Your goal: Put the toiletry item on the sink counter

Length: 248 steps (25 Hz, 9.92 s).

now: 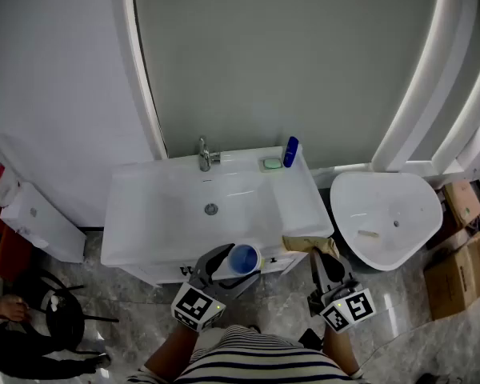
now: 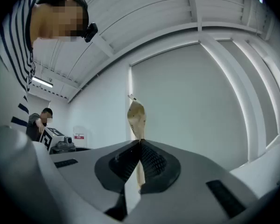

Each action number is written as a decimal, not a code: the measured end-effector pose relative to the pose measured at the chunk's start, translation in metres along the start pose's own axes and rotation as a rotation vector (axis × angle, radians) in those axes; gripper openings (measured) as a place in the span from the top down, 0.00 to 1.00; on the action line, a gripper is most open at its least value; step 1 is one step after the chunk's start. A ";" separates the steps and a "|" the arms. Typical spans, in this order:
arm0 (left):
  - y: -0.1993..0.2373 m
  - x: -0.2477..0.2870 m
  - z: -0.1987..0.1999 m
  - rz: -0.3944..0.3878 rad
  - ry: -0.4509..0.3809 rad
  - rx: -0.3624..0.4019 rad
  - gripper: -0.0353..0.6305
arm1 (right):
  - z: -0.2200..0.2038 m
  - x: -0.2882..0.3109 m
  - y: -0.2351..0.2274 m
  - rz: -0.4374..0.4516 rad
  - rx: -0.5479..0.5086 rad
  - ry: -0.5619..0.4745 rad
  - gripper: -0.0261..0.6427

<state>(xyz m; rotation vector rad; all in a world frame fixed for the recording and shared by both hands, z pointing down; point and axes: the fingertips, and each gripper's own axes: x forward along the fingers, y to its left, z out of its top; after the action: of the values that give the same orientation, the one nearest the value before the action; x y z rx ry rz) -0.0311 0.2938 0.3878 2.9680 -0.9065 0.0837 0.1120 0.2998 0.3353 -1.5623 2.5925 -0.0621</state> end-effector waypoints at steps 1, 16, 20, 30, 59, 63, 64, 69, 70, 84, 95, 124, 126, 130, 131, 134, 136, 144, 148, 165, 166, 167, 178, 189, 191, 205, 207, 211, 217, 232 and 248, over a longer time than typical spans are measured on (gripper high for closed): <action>0.005 -0.001 0.000 0.014 0.000 0.007 0.42 | 0.000 0.006 0.001 0.014 -0.002 -0.003 0.95; 0.027 0.014 -0.002 0.046 0.032 0.055 0.42 | -0.003 0.032 -0.008 0.056 0.001 -0.012 0.95; 0.027 0.021 -0.004 0.040 0.033 0.056 0.42 | -0.005 0.035 -0.013 0.056 0.002 -0.010 0.95; 0.033 0.035 -0.005 0.032 0.046 0.048 0.42 | -0.003 0.042 -0.027 0.052 0.025 -0.025 0.95; 0.004 0.058 0.003 0.043 0.044 0.079 0.42 | 0.017 0.013 -0.053 0.050 0.060 -0.093 0.95; 0.001 0.058 0.003 0.032 0.045 0.083 0.42 | 0.018 0.008 -0.053 0.041 0.058 -0.096 0.95; 0.002 0.059 0.002 0.030 0.048 0.083 0.42 | 0.019 0.008 -0.053 0.038 0.056 -0.097 0.95; 0.009 0.066 0.005 0.015 0.041 0.090 0.42 | 0.021 0.010 -0.057 0.022 0.045 -0.102 0.95; 0.012 0.069 0.005 0.013 0.040 0.091 0.42 | 0.021 0.012 -0.059 0.020 0.044 -0.101 0.95; 0.102 0.138 0.003 -0.007 0.042 0.079 0.42 | 0.016 0.105 -0.114 -0.001 0.029 -0.080 0.95; 0.202 0.191 0.013 0.007 0.060 0.071 0.42 | 0.022 0.209 -0.149 -0.014 0.010 -0.086 0.95; 0.342 0.294 -0.039 0.326 0.196 0.072 0.42 | 0.009 0.344 -0.230 0.197 0.001 -0.008 0.95; 0.351 0.301 -0.047 0.342 0.213 0.070 0.42 | 0.006 0.353 -0.234 0.210 0.003 0.000 0.95; 0.368 0.312 -0.064 0.351 0.249 0.064 0.42 | 0.001 0.366 -0.242 0.214 0.010 0.010 0.95; 0.371 0.314 -0.068 0.351 0.259 0.063 0.42 | 0.000 0.368 -0.243 0.213 0.011 0.012 0.95; 0.382 0.320 -0.081 0.351 0.289 0.058 0.42 | -0.002 0.374 -0.247 0.209 0.013 0.019 0.95; 0.390 0.324 -0.092 0.354 0.308 0.050 0.42 | -0.005 0.379 -0.249 0.203 0.013 0.025 0.95; 0.414 0.344 -0.135 0.343 0.362 0.011 0.42 | -0.017 0.400 -0.263 0.190 0.015 0.055 0.95; 0.425 0.352 -0.156 0.332 0.376 -0.016 0.42 | -0.027 0.417 -0.267 0.188 0.021 0.074 0.95; 0.445 0.368 -0.210 0.295 0.410 0.008 0.42 | -0.058 0.455 -0.270 0.201 0.035 0.147 0.95; 0.446 0.368 -0.211 0.293 0.406 0.013 0.42 | -0.059 0.456 -0.270 0.200 0.035 0.151 0.95; 0.446 0.369 -0.211 0.290 0.402 0.020 0.42 | -0.060 0.456 -0.270 0.200 0.035 0.154 0.95; 0.442 0.371 -0.213 0.270 0.401 0.058 0.41 | -0.066 0.459 -0.266 0.207 0.037 0.164 0.95; 0.445 0.372 -0.214 0.265 0.398 0.050 0.40 | -0.063 0.459 -0.268 0.200 0.041 0.158 0.95; 0.444 0.372 -0.213 0.253 0.396 0.051 0.38 | -0.063 0.459 -0.268 0.201 0.044 0.157 0.95; 0.440 0.364 -0.192 0.265 0.361 0.054 0.35 | -0.058 0.456 -0.263 0.210 0.053 0.141 0.95; 0.439 0.361 -0.183 0.271 0.341 0.055 0.35 | -0.057 0.455 -0.261 0.214 0.054 0.138 0.95; 0.436 0.355 -0.159 0.280 0.287 0.043 0.35 | -0.051 0.455 -0.256 0.227 0.052 0.128 0.95; 0.433 0.345 -0.125 0.299 0.214 0.043 0.35 | -0.047 0.453 -0.246 0.243 0.051 0.113 0.95; 0.401 0.313 -0.056 0.313 0.067 0.067 0.66 | -0.034 0.443 -0.232 0.264 0.056 0.067 0.95; 0.381 0.281 -0.043 0.323 0.027 0.035 0.94 | -0.025 0.444 -0.221 0.285 0.050 0.045 0.95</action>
<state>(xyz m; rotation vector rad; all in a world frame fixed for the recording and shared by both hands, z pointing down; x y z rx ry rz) -0.0128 -0.1766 0.4561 2.8133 -1.3846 0.1491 0.0978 -0.1964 0.3471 -1.1740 2.7958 -0.1366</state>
